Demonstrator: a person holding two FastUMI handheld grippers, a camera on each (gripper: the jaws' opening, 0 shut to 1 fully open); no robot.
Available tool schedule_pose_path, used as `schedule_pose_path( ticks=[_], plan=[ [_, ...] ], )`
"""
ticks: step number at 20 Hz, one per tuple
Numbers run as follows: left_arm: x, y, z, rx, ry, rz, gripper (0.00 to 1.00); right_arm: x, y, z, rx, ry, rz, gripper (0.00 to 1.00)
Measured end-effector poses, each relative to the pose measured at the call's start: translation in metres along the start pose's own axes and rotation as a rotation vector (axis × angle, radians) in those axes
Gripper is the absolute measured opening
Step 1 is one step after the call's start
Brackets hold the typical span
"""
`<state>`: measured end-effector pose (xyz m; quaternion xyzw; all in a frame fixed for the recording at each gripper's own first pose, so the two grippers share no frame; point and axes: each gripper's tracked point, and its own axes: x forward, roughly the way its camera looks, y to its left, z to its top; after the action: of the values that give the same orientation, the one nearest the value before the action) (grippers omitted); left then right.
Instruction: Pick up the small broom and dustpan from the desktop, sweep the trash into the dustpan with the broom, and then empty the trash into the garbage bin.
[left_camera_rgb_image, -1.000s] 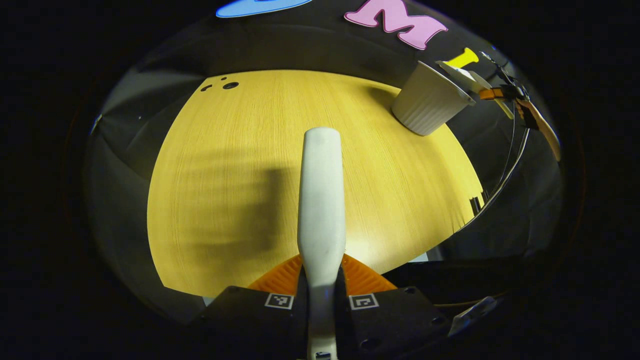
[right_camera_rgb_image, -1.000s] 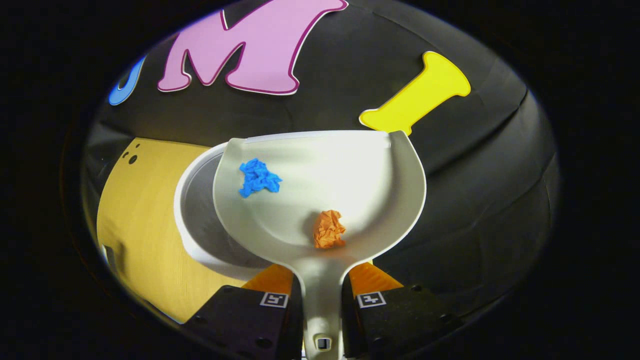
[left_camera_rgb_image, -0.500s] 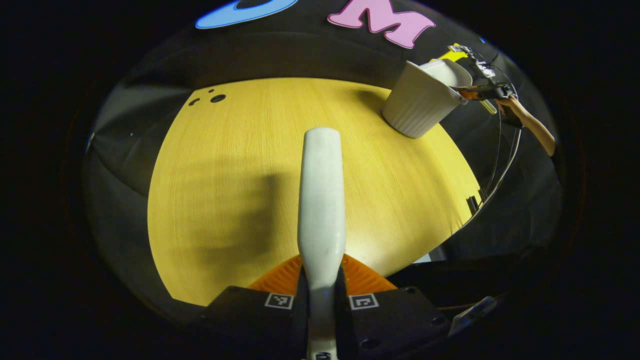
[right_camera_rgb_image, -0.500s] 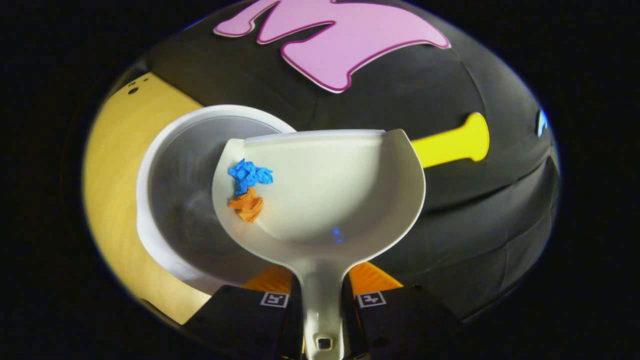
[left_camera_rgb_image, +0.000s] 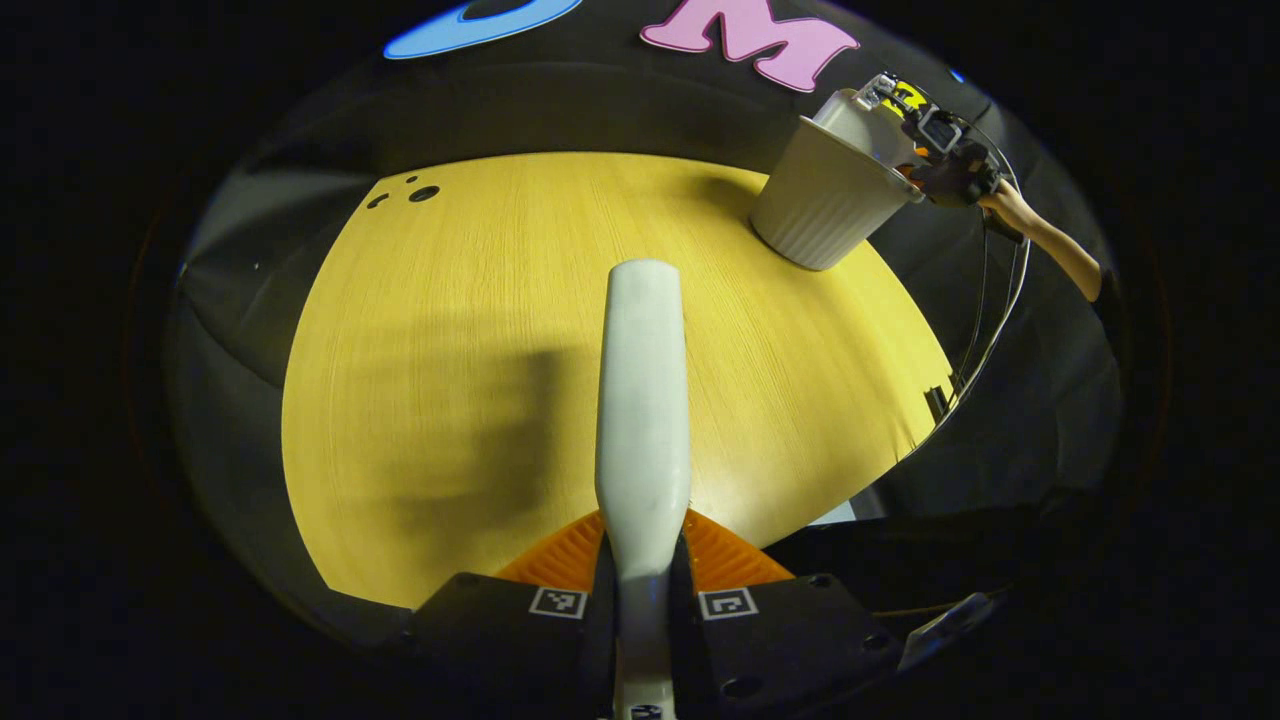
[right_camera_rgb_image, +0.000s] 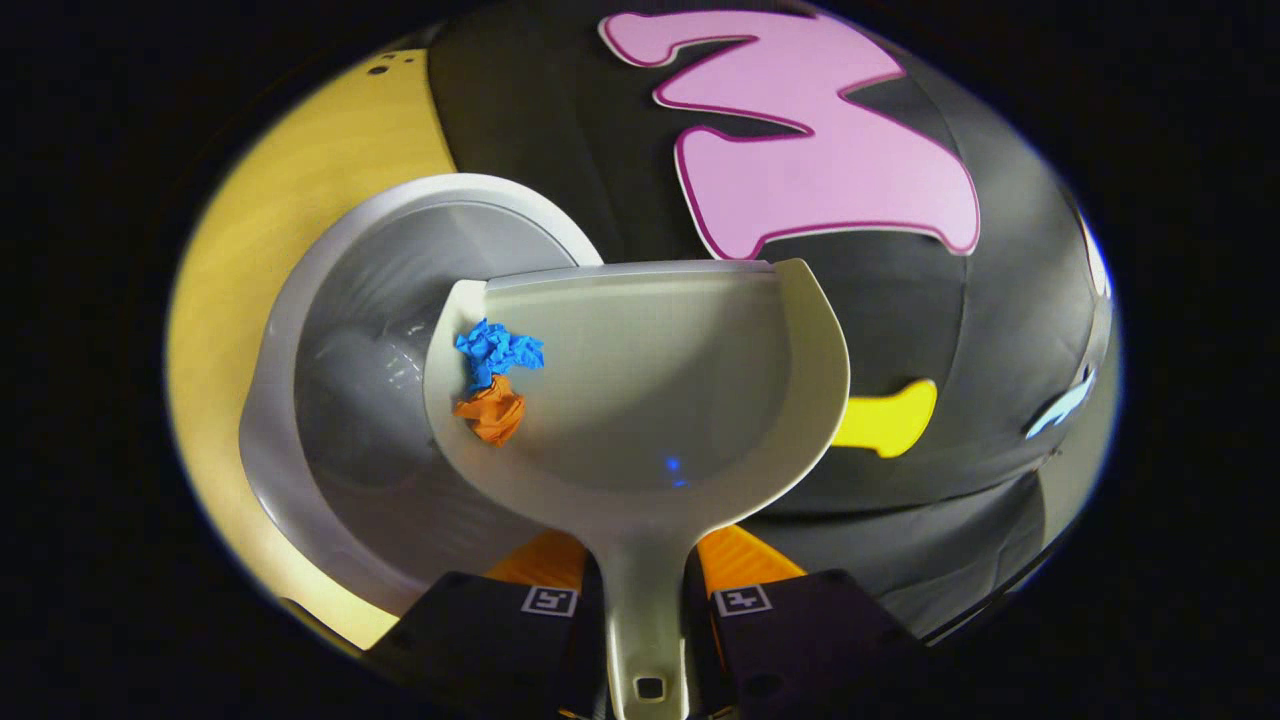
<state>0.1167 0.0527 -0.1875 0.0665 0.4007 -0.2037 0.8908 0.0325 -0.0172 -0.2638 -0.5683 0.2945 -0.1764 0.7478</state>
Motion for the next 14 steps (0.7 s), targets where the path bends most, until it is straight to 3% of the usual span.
schedule_pose_path(
  ticks=[4, 7, 9, 10, 11, 14],
  plan=[
    [0.002, -0.002, -0.007, -0.048, -0.004, -0.015, 0.28, -0.003, -0.020, -0.002, -0.217, -0.093, -0.137, 0.34],
    [0.000, -0.001, -0.019, -0.069, 0.009, -0.015, 0.27, 0.004, -0.022, -0.004, -0.264, -0.096, -0.167, 0.31],
    [-0.001, 0.002, -0.023, -0.076, 0.009, -0.004, 0.26, 0.002, -0.023, -0.001, -0.312, -0.101, -0.197, 0.34],
    [-0.001, 0.000, -0.024, -0.082, 0.007, -0.001, 0.26, 0.002, -0.024, 0.000, -0.324, -0.106, -0.202, 0.39],
    [-0.002, 0.000, -0.024, -0.086, 0.005, 0.002, 0.26, 0.003, -0.023, -0.001, -0.315, -0.102, -0.194, 0.34],
    [-0.003, 0.000, -0.024, -0.093, -0.004, 0.019, 0.26, 0.009, -0.020, -0.008, -0.258, -0.075, -0.134, 0.35]
  ],
)
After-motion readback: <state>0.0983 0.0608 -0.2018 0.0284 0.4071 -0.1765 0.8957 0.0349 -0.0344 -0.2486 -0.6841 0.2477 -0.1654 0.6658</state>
